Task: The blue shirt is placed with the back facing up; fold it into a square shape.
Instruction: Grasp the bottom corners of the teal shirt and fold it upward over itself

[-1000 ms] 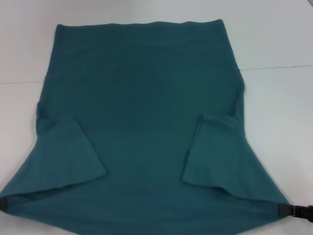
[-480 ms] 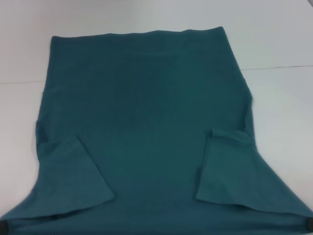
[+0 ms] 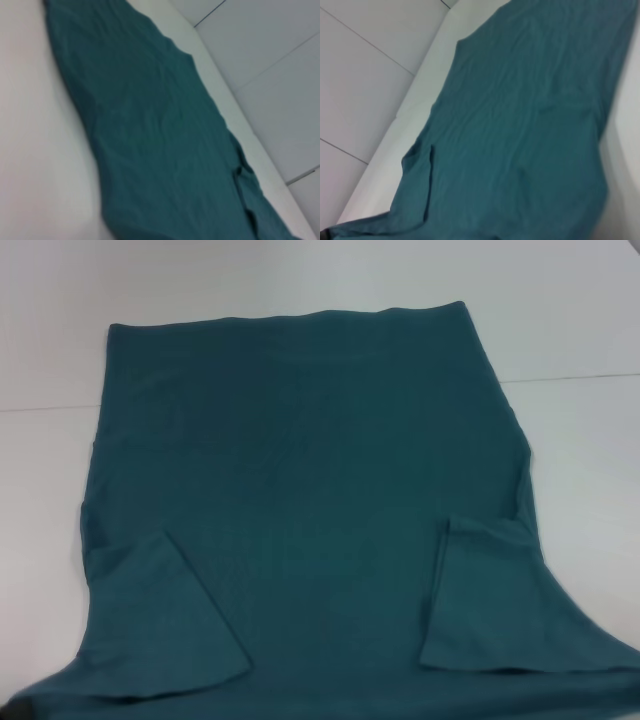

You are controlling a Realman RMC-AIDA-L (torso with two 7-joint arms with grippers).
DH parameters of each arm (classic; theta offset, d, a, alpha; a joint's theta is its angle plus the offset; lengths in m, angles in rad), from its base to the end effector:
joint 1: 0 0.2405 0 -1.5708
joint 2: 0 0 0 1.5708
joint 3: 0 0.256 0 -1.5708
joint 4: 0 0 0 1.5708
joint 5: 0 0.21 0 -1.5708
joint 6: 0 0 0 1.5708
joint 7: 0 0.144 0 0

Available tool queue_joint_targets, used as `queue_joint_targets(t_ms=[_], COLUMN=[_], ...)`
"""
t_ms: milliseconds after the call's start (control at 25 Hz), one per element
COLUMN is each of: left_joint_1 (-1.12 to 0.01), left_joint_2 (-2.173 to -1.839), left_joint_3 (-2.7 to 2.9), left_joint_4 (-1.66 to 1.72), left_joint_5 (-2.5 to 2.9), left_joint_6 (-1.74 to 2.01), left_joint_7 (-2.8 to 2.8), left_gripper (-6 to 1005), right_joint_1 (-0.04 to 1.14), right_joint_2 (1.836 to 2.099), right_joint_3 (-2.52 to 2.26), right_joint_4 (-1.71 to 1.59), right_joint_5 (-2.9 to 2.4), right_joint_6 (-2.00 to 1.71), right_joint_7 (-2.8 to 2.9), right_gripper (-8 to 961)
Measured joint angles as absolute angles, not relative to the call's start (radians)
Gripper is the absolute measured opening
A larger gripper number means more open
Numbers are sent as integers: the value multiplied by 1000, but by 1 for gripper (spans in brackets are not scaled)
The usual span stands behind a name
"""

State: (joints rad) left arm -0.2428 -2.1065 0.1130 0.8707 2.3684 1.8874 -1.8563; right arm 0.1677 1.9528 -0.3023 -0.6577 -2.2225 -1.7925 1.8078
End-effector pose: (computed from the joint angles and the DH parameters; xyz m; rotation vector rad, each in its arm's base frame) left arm -0.3663 0.1959 0.0620 -2.1733 -1.6548 -0.7886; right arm 0.3935 0.1873 0.0790 -2.1775 1.6545 0.7456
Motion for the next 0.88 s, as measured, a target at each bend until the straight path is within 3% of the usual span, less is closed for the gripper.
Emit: queue_joint_targets(t_ms=[520,880], left_joint_1=[-507,-608], left_joint_2=[-2037,-2003], left_joint_3=[116,120], left_joint_4=[669,611], left_joint_5=[2334,2255], left_joint_6=[1664,1476], left_joint_7=[-1853,-1871], left_gripper=[19,18], right_joint_1=[409,526], right_joint_2=[1976,2000], right_joint_3=[-308,-305], right_joint_4=[-571,-569], right_joint_5=[-2216,-2177], right_joint_6=[-1578,-1381], right_joint_7=[1798,1787], right_gripper=[44,54])
